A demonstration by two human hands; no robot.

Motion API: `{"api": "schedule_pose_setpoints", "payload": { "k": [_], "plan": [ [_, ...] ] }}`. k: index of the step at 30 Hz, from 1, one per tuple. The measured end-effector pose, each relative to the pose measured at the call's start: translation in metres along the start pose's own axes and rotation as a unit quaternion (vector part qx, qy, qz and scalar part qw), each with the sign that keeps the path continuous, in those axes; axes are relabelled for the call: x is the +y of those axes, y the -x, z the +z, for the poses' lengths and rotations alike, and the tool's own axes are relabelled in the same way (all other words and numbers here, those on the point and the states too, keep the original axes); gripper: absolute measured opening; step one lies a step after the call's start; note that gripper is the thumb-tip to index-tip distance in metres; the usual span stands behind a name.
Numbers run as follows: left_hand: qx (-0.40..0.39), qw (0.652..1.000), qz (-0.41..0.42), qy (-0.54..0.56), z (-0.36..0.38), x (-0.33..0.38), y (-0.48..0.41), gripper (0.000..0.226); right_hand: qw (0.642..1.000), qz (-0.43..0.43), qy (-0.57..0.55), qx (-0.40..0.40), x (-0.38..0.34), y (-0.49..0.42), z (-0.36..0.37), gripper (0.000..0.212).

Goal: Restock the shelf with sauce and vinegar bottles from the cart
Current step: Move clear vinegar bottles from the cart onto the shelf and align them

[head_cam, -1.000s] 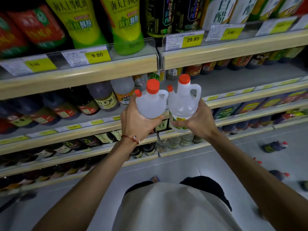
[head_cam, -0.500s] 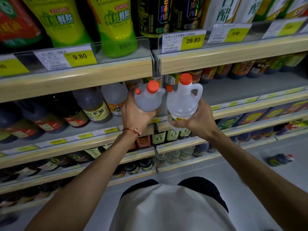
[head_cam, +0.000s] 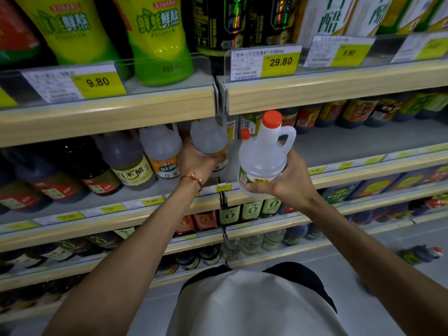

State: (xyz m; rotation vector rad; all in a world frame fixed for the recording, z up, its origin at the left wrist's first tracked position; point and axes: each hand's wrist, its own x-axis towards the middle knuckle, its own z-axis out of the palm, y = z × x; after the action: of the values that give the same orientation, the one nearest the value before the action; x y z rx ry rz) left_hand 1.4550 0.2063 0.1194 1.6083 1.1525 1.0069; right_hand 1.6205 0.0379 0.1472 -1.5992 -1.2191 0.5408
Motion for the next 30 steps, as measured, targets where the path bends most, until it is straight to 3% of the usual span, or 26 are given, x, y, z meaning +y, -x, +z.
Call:
{"api": "schedule_pose_setpoints", "payload": {
  "k": [6,11,15,17,19,21,23,30],
  "plan": [
    [-0.005,1.0,0.009,0.017,0.0,0.004,0.007,0.066,1.0,0.002,-0.013,-0.008,-0.004,0.002,0.0,0.089],
    [0.034,0.998,-0.016,0.054,0.001,0.008,0.043,0.09,0.998,0.027,-0.047,-0.029,-0.016,0.013,-0.011,0.087],
    [0.055,0.995,-0.045,0.068,0.002,0.025,0.083,0.08,0.994,0.056,-0.067,-0.073,-0.022,0.02,-0.027,0.081],
    [-0.013,0.993,-0.082,0.088,0.004,0.046,0.102,0.066,0.99,0.065,-0.077,-0.094,-0.024,0.021,-0.037,0.078],
    [-0.139,0.979,-0.11,0.095,0.008,0.063,0.118,0.063,0.984,0.078,-0.1,-0.126,-0.025,0.021,-0.047,0.076],
    [-0.221,0.962,-0.127,0.1,0.013,0.073,0.13,0.074,0.976,0.085,-0.118,-0.164,-0.025,0.018,-0.058,0.077],
    [-0.244,0.958,-0.121,0.092,0.02,0.083,0.14,0.083,0.966,0.087,-0.131,-0.204,-0.022,0.015,-0.069,0.08],
    [-0.128,0.985,-0.103,0.047,0.055,0.092,0.158,0.068,0.921,0.065,-0.097,-0.372,-0.012,0.002,-0.107,0.081]
  ]
}}
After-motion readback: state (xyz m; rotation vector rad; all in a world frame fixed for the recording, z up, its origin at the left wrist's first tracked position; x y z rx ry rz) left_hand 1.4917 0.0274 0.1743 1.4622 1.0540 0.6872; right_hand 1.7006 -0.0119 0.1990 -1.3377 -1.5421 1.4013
